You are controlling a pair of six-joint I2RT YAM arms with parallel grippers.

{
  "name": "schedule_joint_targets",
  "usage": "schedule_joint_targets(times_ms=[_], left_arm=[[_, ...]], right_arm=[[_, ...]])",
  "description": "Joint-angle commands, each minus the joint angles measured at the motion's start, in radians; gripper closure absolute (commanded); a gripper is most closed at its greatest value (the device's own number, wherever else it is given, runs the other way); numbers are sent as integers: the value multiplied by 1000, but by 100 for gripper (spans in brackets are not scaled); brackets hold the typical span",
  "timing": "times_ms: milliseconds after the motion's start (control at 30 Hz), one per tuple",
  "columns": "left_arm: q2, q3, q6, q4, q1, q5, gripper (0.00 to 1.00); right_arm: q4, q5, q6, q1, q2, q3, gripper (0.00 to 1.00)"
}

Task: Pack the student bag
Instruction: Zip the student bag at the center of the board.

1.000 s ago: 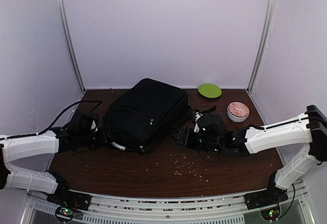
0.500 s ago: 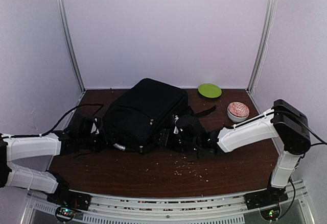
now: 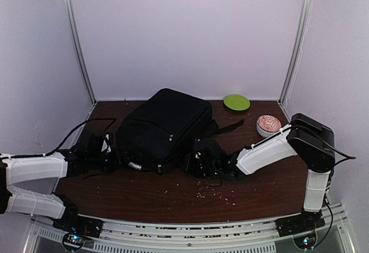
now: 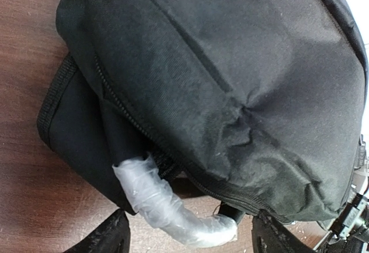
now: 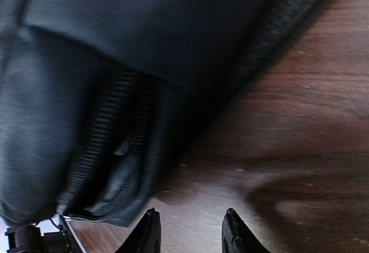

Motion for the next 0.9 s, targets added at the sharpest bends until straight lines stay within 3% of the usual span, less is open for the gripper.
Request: schedule_joint_targets(times_ms=[0, 433, 867], left_arm=[[-21, -15, 10, 32, 7, 3, 26], [-60, -7, 24, -6, 9, -14, 26], [-66, -2, 30, -8, 9, -11, 25]], right_arm=[[21, 43, -9, -14, -34, -67, 65], [74, 20, -77, 11, -111, -29, 47], [18, 26, -55, 7, -41, 64, 57]])
